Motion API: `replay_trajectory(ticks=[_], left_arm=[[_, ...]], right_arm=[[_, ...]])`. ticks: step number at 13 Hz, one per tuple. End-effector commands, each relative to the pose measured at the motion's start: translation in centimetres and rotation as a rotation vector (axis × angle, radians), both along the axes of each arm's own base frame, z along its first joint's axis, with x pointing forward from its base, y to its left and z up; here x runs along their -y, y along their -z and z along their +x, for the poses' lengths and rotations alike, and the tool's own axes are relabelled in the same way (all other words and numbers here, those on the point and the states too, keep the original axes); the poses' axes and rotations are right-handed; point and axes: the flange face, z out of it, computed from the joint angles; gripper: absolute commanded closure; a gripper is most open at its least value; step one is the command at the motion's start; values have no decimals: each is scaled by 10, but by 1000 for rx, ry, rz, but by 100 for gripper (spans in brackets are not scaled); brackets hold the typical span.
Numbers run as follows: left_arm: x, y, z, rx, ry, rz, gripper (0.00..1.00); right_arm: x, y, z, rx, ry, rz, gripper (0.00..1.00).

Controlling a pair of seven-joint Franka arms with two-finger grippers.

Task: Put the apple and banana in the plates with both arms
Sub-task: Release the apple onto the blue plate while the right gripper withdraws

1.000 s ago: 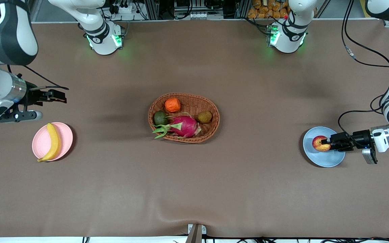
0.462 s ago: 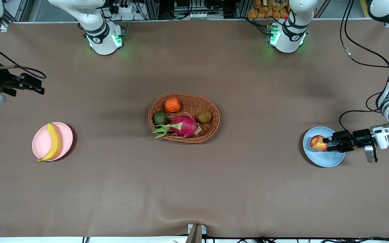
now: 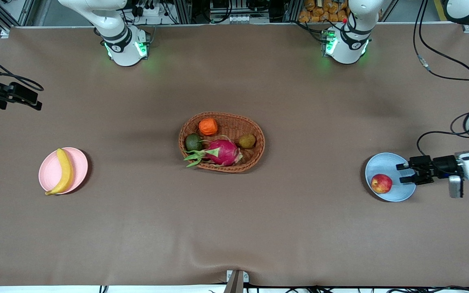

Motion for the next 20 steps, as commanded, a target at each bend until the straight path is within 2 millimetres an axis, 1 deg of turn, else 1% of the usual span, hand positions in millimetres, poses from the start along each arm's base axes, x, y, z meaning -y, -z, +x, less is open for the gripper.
replay_trajectory(ticks=[1,3,4,5,7,8,9,10,11,13,15,16,17,18,20], left_arm=[[3,-75,1,-45,5,123,0],[26,-136,5,-95,-15,239,0],[44,-165,6,-137,-29,293,0],[66,-193,6,-184,-56,355,0],[127,-253,3,-239,-124,517,0],[163,-278,0,-256,-165,599,0],[194,-298,-5,-255,-197,671,0],[216,-314,-10,-244,-224,728,0],[233,-327,-16,-234,-241,769,0],[251,-339,-24,-216,-239,837,0],[253,-348,-30,-209,-238,872,0],[255,-364,-34,-191,-249,878,0],[253,-372,-35,-189,-249,881,0],[251,-382,-36,-184,-253,885,0],[247,-392,-38,-183,-256,908,0]], right_arm=[[0,-7,-3,-24,25,-19,0],[-13,-7,-6,-39,2,-18,0],[-18,-7,-6,-33,-7,-15,0],[-16,-8,-5,-24,-6,-10,0],[-2,-7,2,20,5,-7,0],[-1,-8,3,28,7,-11,0],[-2,-7,3,31,5,-13,0],[-2,-8,4,34,5,-13,0],[-2,-8,4,39,4,-13,0],[-6,-9,6,51,-2,-10,0],[-8,-11,6,62,2,-6,0],[-10,-11,5,56,14,-5,0],[-10,-14,2,57,34,-6,0],[-6,-19,0,66,28,-8,0],[6,-18,3,71,21,-21,0]])
